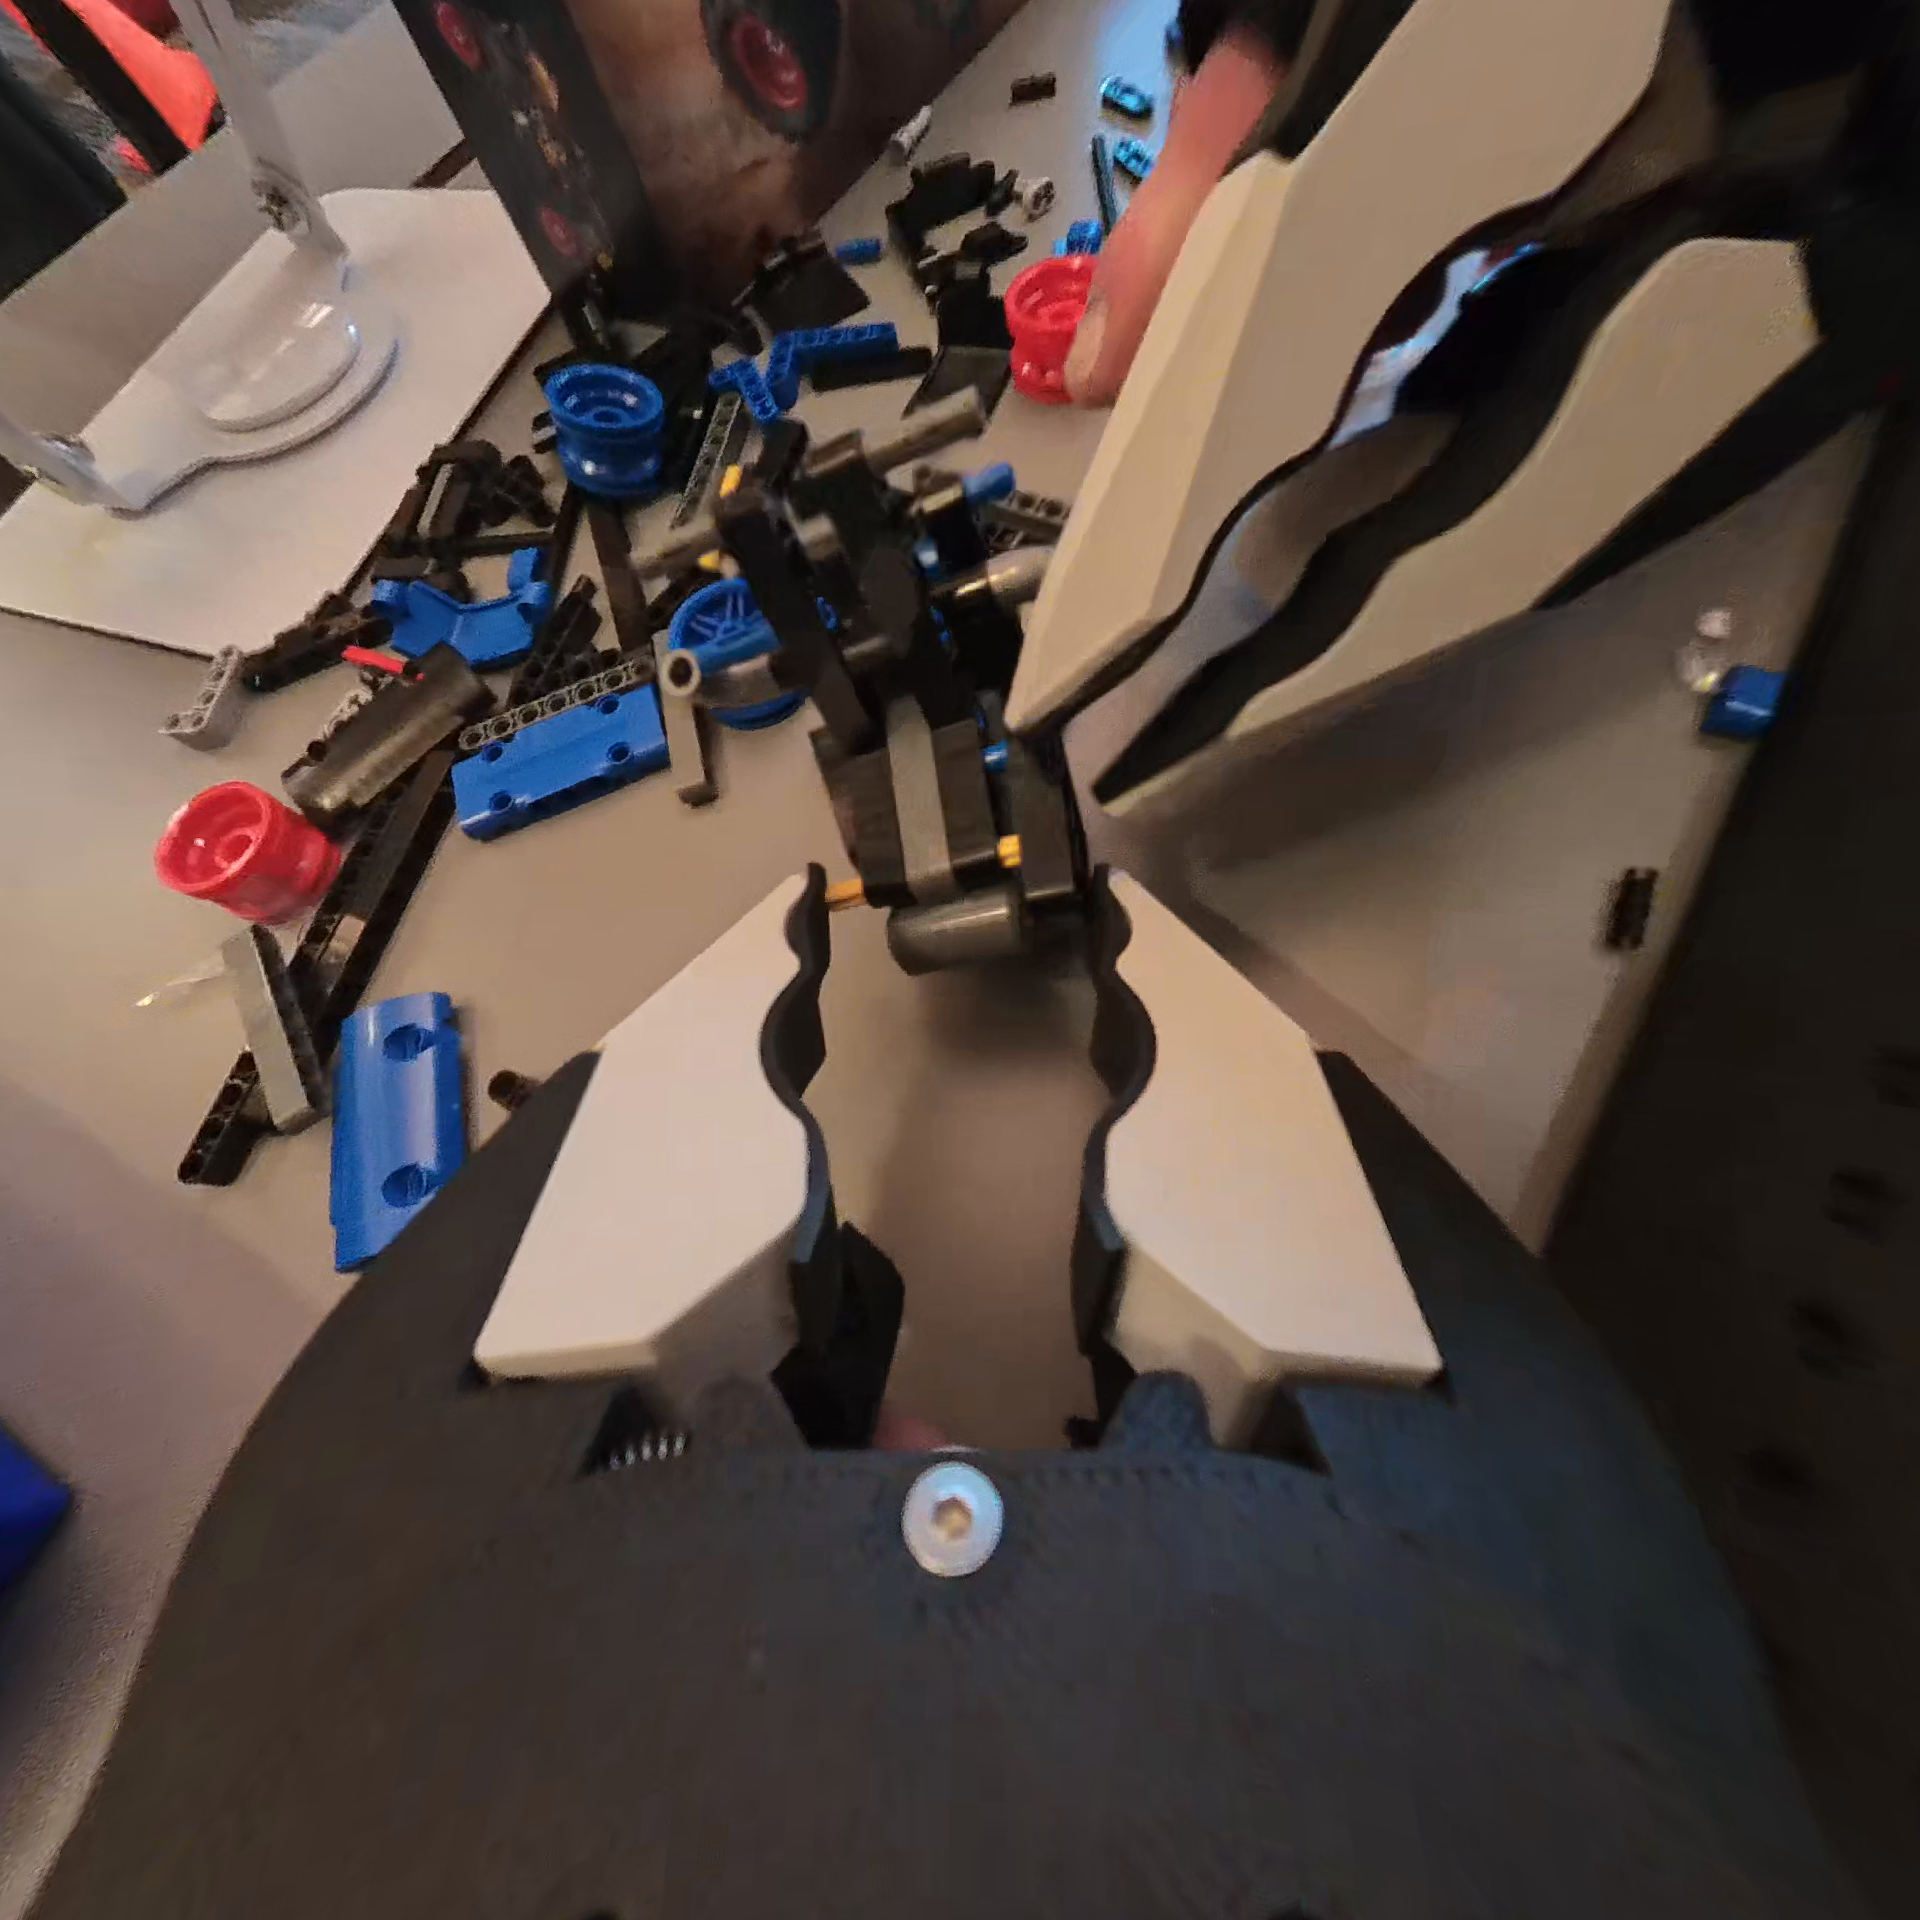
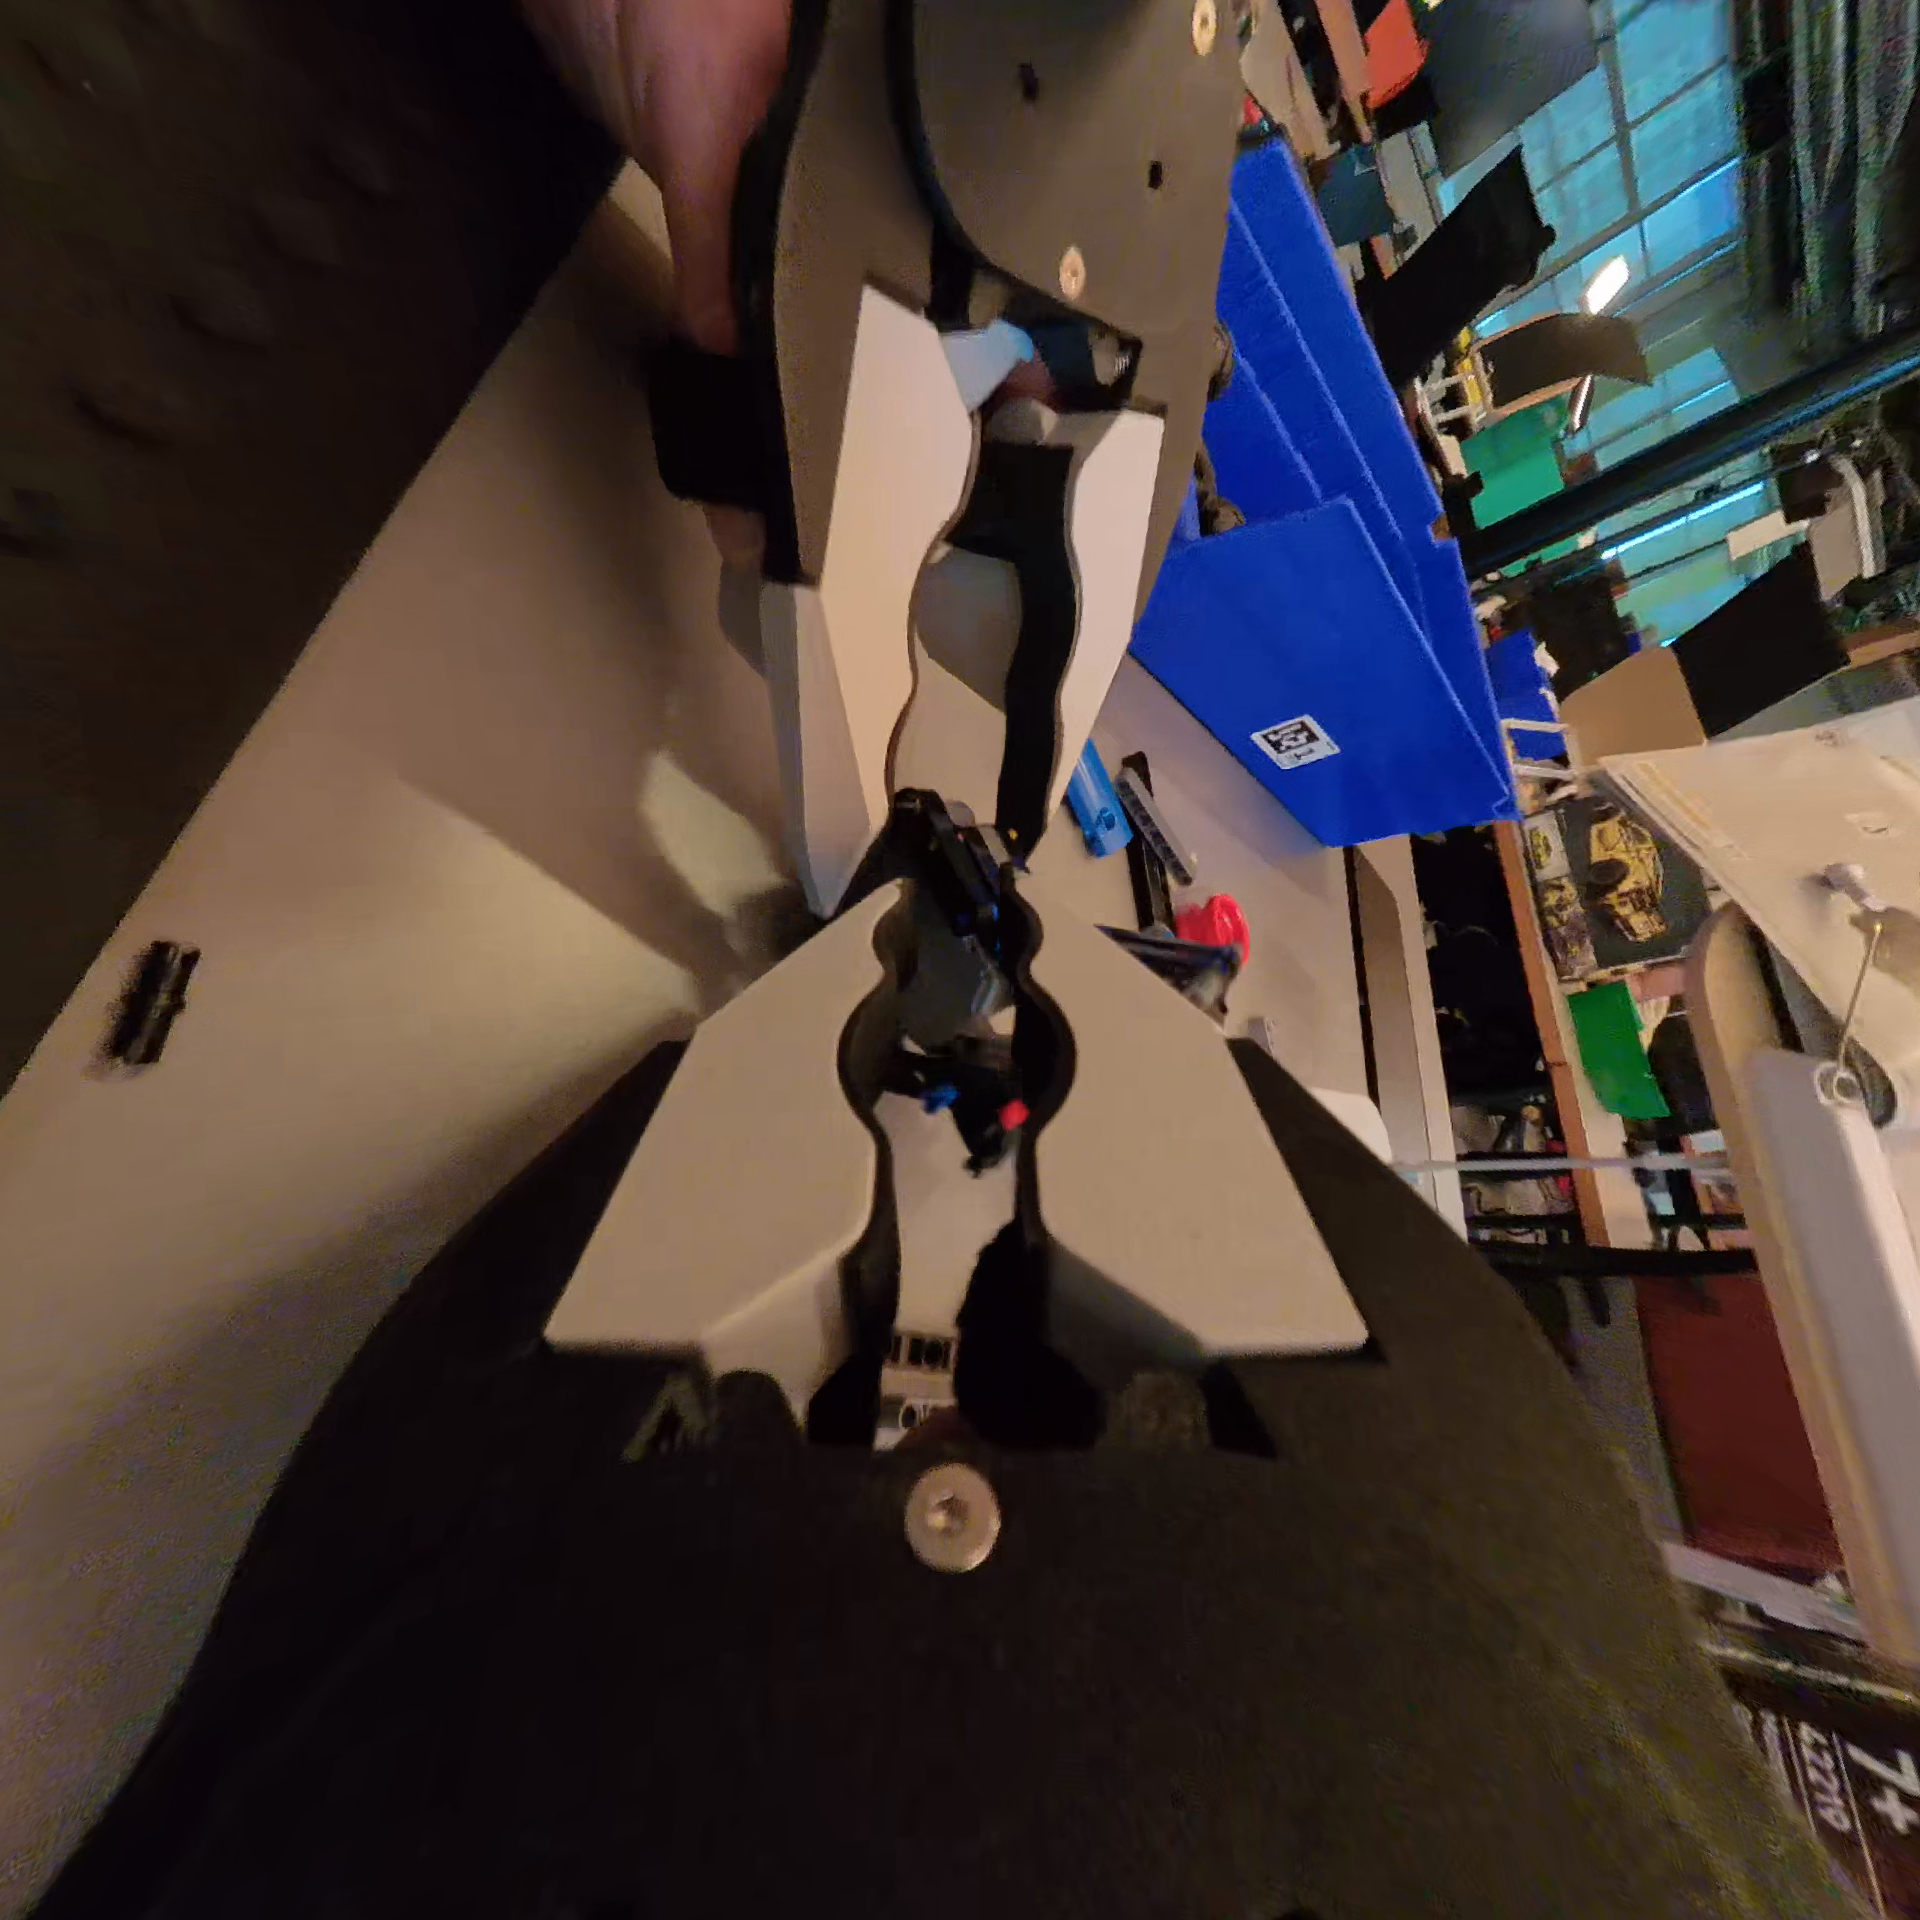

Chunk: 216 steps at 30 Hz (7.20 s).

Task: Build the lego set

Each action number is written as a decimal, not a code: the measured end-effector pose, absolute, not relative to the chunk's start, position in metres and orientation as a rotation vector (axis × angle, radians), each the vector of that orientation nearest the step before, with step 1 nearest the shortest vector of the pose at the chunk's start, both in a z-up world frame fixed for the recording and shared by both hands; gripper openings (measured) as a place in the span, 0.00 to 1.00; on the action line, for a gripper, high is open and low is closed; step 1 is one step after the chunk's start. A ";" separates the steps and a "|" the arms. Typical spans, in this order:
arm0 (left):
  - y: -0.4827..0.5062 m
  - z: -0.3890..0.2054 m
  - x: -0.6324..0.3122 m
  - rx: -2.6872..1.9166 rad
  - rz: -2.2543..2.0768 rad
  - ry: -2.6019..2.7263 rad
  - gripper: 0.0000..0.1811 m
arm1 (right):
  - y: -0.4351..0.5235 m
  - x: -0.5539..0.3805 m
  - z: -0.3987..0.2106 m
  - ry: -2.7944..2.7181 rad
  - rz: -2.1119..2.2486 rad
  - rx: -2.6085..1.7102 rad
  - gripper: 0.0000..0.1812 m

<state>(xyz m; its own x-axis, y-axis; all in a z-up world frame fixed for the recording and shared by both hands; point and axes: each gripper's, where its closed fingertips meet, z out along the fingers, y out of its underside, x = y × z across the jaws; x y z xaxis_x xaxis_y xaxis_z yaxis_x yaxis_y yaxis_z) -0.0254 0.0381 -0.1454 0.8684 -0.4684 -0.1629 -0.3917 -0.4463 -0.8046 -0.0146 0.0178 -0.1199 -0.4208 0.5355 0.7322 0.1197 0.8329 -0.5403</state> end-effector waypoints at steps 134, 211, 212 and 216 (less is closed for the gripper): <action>0.032 -0.146 -0.029 -2.082 -0.102 0.751 0.34 | 0.088 0.019 -0.141 -2.014 0.785 -1.289 0.20; 0.233 -0.006 -0.192 -1.814 0.582 0.737 0.14 | 0.415 -0.102 0.059 -1.639 0.308 -1.247 0.15; 0.231 -0.009 -0.188 -1.822 0.560 0.746 0.13 | 0.414 -0.101 0.059 -1.640 0.308 -1.242 0.13; 0.220 -0.018 -0.176 -1.855 0.529 0.810 0.10 | 0.398 -0.100 0.063 -1.682 0.252 -1.144 0.01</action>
